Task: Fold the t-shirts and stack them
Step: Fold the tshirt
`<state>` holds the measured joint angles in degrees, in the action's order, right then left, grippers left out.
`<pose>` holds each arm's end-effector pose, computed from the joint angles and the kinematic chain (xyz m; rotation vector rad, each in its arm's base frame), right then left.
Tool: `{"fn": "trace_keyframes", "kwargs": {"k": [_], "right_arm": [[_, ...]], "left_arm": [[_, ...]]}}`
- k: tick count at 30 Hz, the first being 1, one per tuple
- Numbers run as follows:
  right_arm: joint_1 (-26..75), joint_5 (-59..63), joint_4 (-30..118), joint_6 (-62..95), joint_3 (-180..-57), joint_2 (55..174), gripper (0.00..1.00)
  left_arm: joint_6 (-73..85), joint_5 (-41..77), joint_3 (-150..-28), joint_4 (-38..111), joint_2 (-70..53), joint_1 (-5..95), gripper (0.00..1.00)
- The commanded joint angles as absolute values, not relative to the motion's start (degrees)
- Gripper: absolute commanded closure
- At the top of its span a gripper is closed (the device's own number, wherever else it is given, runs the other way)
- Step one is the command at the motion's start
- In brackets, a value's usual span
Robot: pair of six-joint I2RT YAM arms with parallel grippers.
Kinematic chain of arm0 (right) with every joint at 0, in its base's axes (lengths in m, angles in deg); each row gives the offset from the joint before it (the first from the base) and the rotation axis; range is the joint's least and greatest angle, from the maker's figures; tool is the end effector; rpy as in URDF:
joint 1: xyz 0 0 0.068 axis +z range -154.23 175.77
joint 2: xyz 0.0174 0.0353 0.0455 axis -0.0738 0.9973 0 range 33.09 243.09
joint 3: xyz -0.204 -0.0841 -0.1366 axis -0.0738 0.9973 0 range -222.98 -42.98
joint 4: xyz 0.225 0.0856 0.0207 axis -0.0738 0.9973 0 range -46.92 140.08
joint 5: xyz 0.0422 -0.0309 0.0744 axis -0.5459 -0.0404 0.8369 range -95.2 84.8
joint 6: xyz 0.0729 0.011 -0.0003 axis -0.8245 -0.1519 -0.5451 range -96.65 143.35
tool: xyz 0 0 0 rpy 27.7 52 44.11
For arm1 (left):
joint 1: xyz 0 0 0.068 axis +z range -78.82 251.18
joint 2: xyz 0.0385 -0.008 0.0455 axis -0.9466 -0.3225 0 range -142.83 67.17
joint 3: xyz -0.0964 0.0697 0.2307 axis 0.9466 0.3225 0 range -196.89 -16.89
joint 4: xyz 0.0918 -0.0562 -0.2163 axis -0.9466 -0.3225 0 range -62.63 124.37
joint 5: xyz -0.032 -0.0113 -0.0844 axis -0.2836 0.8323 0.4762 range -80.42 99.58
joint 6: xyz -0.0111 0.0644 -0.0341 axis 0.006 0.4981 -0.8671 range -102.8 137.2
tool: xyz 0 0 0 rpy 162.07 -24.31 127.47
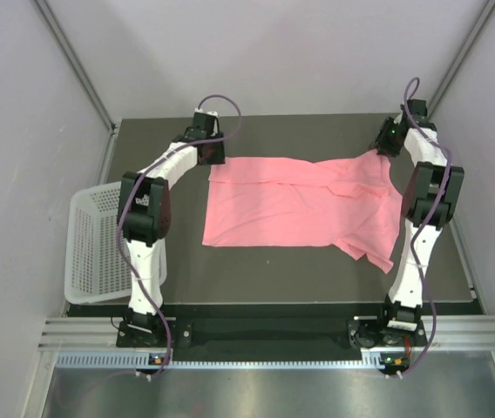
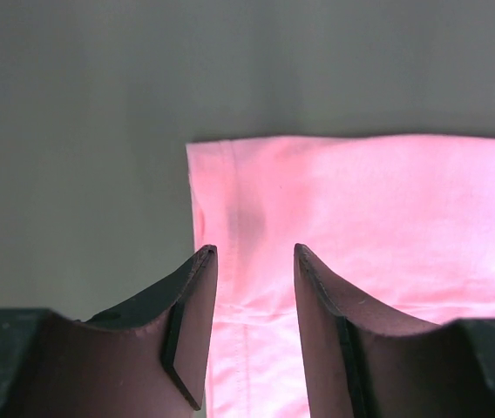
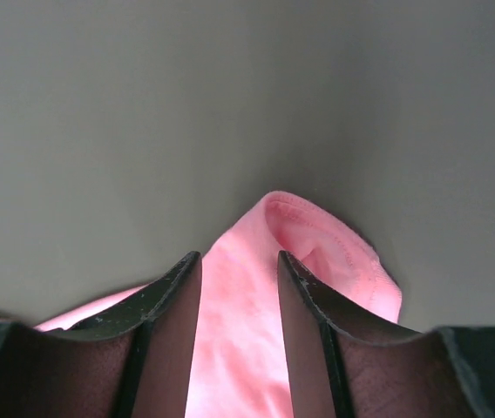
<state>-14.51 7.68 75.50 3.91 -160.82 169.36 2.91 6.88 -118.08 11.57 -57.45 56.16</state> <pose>0.5108 -0.0787 0.1687 0.5347 2.3999 0.3462 0.4692 -0.1230 0.1876 -0.0072 2.3848 -0.1880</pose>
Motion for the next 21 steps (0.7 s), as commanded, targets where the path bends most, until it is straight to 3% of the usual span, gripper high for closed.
{"fn": "trace_keyframes", "kwargs": {"k": [1,11,15,21], "right_arm": [[-13.81,6.84,73.49,4.81,-164.09,170.72,0.60],[-14.16,2.99,73.22,5.07,-164.36,171.69,0.64],[-15.04,-1.51,74.98,4.28,-163.13,171.26,0.73],[-15.92,-7.57,77.53,0.34,-162.78,172.48,0.73]], "left_arm": [[-0.47,8.96,-118.41,11.08,-57.81,56.33,0.55],[-2.66,10.11,-120.95,7.84,-61.76,56.50,0.55],[-5.73,10.11,-124.81,2.39,-65.62,57.65,0.55],[-9.17,10.19,-126.32,-1.75,-68.88,60.02,0.55]]}}
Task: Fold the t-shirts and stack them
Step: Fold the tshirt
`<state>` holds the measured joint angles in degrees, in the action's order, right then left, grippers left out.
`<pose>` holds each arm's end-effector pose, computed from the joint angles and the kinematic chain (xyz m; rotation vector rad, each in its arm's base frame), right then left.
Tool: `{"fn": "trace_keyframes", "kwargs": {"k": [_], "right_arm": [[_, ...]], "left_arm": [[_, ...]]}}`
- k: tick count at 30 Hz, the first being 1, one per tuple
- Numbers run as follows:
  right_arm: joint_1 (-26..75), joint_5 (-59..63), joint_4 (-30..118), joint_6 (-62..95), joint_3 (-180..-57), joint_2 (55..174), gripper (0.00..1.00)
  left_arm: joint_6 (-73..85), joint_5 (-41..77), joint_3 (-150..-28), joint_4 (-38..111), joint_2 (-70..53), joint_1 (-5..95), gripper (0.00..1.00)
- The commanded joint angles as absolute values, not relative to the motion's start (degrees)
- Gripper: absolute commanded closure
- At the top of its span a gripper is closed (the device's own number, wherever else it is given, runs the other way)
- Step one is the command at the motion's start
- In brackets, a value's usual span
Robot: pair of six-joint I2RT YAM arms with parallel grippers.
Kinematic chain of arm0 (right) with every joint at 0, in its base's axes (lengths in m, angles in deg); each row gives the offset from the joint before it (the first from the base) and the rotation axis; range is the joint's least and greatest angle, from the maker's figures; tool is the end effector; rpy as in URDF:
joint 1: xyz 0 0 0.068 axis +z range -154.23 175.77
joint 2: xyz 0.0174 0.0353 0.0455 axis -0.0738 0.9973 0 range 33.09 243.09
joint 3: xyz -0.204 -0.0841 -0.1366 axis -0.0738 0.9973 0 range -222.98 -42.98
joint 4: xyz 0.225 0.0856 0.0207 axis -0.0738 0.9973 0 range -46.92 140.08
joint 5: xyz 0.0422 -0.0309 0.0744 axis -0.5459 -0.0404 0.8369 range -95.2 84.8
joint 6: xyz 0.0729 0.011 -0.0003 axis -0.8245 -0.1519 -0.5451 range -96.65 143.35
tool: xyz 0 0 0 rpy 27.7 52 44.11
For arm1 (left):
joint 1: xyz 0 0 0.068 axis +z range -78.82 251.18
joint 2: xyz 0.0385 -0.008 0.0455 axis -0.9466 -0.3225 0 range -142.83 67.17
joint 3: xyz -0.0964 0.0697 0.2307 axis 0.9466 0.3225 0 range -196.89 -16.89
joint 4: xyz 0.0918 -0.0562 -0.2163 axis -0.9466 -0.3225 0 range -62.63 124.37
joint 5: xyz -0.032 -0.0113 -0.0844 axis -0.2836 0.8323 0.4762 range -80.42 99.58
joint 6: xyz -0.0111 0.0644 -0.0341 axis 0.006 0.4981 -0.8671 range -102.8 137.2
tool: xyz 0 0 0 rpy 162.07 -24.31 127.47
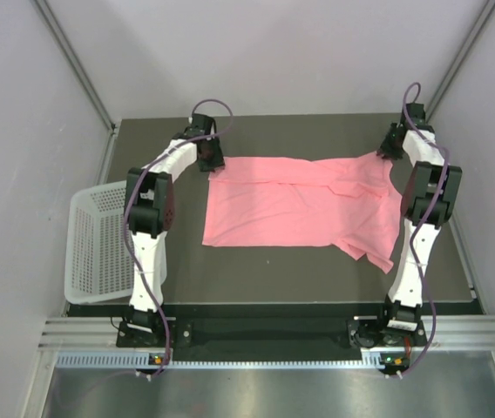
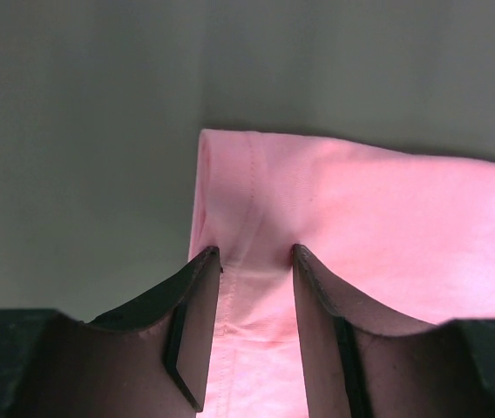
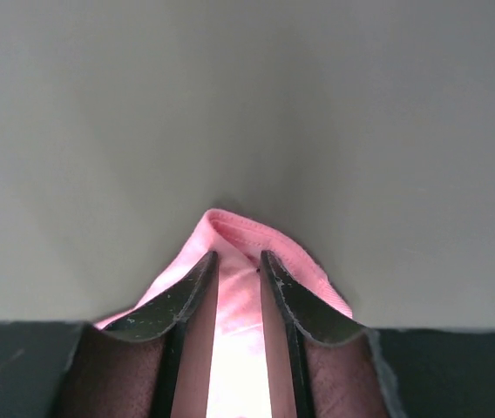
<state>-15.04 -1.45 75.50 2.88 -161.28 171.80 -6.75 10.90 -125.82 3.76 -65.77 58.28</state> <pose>0.5120 -0.0937 0.1488 0.6465 2.4114 0.1521 0.4849 -0.1126 0.1499 -0.2358 2.5374 -0.2847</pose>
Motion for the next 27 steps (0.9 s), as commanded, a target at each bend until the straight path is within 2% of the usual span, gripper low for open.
{"fn": "trace_keyframes", "kwargs": {"k": [1,7,16,27], "right_arm": [[-16.01,-8.10,77.88,-0.28,-162.95,172.66,0.73],[-16.10,-12.85,81.84,-5.64,-169.01,176.35,0.72],[-15.04,-5.29,76.93,-13.65,-178.06,183.20,0.73],[-13.64,-1.33,68.22,-16.90,-178.77,183.38,0.73]], "left_arm": [[-9.17,10.28,-126.32,-1.92,-69.06,60.11,0.55],[-9.34,10.54,-126.49,-2.54,-69.85,60.11,0.55],[-9.35,12.04,-132.46,-2.54,-74.15,60.28,0.54],[-10.76,14.76,-137.39,-0.96,-77.06,62.83,0.53]]}}
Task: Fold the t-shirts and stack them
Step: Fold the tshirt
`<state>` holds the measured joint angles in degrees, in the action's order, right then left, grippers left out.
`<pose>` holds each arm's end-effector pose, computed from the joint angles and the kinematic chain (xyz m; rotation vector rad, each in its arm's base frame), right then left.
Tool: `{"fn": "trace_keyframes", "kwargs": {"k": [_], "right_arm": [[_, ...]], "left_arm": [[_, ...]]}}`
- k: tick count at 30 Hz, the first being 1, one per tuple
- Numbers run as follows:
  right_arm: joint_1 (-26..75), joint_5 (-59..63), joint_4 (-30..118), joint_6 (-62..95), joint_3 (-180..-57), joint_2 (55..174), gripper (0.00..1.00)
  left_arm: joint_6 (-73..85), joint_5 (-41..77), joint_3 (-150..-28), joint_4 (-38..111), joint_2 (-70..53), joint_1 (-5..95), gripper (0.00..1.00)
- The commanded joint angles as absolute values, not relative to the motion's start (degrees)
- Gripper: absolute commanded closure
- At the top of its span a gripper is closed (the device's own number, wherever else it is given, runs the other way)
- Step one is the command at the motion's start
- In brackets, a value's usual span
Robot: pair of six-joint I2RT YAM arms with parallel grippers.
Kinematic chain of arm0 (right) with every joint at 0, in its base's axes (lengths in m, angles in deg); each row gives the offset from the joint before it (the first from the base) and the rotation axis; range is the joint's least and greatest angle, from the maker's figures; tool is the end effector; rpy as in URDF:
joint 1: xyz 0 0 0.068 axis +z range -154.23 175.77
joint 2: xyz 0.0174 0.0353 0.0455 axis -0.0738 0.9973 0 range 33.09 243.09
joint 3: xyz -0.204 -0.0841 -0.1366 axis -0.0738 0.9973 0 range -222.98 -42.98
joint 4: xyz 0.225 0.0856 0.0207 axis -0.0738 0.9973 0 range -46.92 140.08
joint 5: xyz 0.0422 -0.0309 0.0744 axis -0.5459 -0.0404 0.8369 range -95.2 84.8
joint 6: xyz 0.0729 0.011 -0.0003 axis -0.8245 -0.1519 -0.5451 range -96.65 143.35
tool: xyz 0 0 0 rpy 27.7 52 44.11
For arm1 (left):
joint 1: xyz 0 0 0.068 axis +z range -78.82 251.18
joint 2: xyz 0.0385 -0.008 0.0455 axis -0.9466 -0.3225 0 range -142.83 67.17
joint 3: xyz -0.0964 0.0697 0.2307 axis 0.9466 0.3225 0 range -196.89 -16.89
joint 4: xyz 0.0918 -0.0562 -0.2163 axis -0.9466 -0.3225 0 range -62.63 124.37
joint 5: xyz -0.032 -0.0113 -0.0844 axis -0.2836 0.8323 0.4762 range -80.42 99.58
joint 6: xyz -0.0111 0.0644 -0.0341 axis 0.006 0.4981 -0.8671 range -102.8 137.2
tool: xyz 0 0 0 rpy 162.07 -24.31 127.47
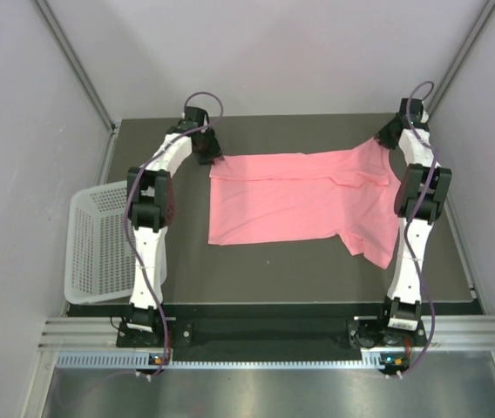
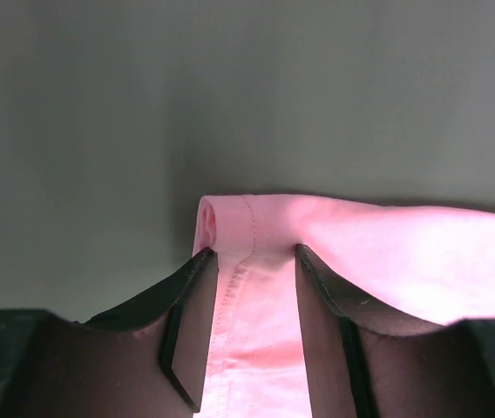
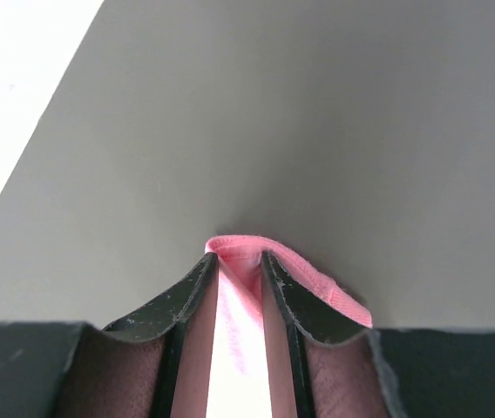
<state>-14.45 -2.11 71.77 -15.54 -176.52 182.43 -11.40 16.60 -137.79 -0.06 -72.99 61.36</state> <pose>0.5552 -0.0968 0.1429 0.9593 2.1640 0.3076 0.5142 -0.0968 0.1477 -0.3652 2.5244 -0.4229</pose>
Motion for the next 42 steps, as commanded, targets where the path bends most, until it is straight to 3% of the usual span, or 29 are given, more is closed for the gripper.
{"fn": "trace_keyframes", "kwargs": {"k": [1,7,18,24,28,36,42], "right_arm": [[-13.81,-1.42,68.04,-16.55,-178.95,183.03,0.73],[-15.04,-1.34,69.79,-12.78,-179.74,178.56,0.71],[-15.39,-2.83,78.85,0.32,-175.71,166.08,0.48],[-16.53,-0.29,82.90,1.73,-166.40,158.00,0.40],[-19.70,6.64,78.15,1.55,-151.90,150.62,0.34],[-21.11,13.94,75.44,7.26,-140.22,149.98,0.32],[-21.19,15.63,74.81,7.27,-139.66,152.79,0.35]], "left_arm": [[-10.58,14.76,-137.48,-0.96,-76.80,62.92,0.53],[-8.91,14.41,-137.48,-2.27,-72.06,62.83,0.50],[-6.36,14.15,-126.33,-4.56,-56.34,62.22,0.47],[-7.59,14.50,-119.21,-5.88,-48.77,60.90,0.48],[-7.68,14.94,-115.51,-6.49,-45.25,59.76,0.47],[-6.88,17.83,-112.44,-9.04,-42.61,57.48,0.48],[-6.71,18.37,-112.95,-9.48,-42.95,56.33,0.48]]}}
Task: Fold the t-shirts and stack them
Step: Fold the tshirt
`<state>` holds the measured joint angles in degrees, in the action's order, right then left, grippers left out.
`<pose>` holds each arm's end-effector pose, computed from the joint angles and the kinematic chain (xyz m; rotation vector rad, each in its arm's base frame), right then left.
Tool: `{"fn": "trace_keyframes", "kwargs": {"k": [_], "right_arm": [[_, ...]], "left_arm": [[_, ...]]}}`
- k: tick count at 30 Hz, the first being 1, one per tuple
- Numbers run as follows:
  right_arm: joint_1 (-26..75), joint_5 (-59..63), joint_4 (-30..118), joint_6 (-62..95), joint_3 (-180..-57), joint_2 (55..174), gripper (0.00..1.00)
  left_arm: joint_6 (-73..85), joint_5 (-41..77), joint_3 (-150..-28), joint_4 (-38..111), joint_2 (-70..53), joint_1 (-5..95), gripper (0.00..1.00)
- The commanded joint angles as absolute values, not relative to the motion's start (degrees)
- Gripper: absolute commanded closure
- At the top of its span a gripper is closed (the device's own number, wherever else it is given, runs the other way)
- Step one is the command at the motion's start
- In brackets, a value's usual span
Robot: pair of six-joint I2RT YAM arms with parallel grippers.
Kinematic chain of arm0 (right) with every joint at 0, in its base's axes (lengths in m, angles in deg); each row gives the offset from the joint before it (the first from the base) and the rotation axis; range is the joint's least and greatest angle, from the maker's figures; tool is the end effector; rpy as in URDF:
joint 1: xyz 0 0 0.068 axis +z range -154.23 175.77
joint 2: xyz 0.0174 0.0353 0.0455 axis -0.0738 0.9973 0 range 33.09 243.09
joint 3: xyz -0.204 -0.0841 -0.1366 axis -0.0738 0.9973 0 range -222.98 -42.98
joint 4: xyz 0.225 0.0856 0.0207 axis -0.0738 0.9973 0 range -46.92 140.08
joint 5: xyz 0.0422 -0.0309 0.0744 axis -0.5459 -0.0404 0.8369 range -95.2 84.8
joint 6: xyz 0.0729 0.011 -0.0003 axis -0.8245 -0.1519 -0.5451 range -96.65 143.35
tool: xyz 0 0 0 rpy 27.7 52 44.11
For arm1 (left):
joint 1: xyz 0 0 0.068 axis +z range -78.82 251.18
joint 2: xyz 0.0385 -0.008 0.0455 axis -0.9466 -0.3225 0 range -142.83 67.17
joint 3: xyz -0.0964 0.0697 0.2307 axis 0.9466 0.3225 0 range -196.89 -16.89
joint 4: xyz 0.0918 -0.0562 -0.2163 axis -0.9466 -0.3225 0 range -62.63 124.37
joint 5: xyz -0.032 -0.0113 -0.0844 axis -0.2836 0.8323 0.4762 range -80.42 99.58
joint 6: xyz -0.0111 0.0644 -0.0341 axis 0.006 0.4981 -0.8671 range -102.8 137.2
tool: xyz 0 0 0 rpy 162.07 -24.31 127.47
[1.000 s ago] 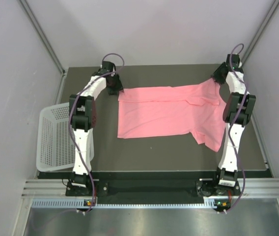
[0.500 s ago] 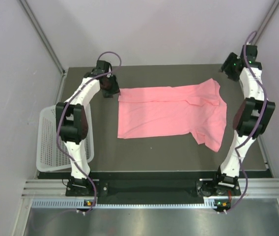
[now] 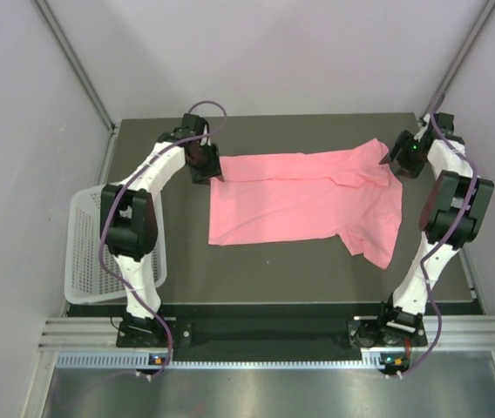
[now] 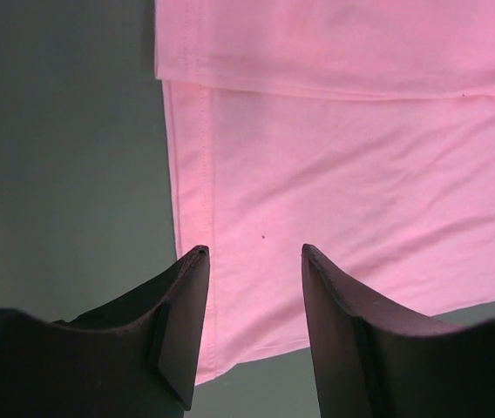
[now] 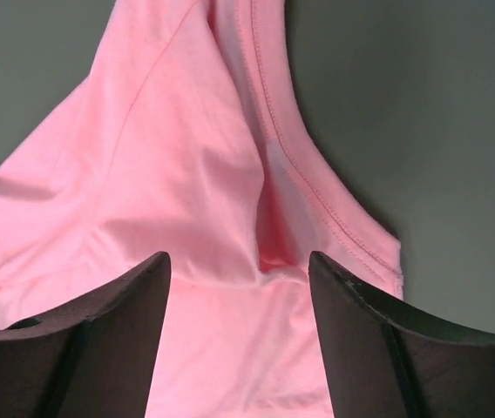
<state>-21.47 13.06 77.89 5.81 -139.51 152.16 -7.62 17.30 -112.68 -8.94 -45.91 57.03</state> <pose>0.4285 -0.1128 0.1903 0.6461 2.4638 0.4108 0.4012 -0.1098 0.2168 -0.2012 2.6664 -0.4040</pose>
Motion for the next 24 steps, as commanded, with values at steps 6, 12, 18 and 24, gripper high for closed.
{"fn": "trace_keyframes", "kwargs": {"k": [6,12,18,24], "right_arm": [[-21.19,15.62,73.93,8.14,-137.91,153.76,0.41],[-21.19,17.47,72.88,7.97,-137.38,154.81,0.54],[-21.19,18.44,72.96,6.83,-138.26,156.22,0.76],[-21.28,17.74,75.60,-1.07,-137.29,152.54,1.00]], "left_arm": [[-6.79,18.54,-113.66,-9.84,-43.40,55.89,0.48],[-7.32,19.16,-114.62,-9.75,-44.54,55.80,0.49],[-7.24,19.51,-115.94,-9.83,-45.42,55.45,0.49],[-7.15,19.33,-116.21,-9.84,-45.50,55.28,0.49]]}}
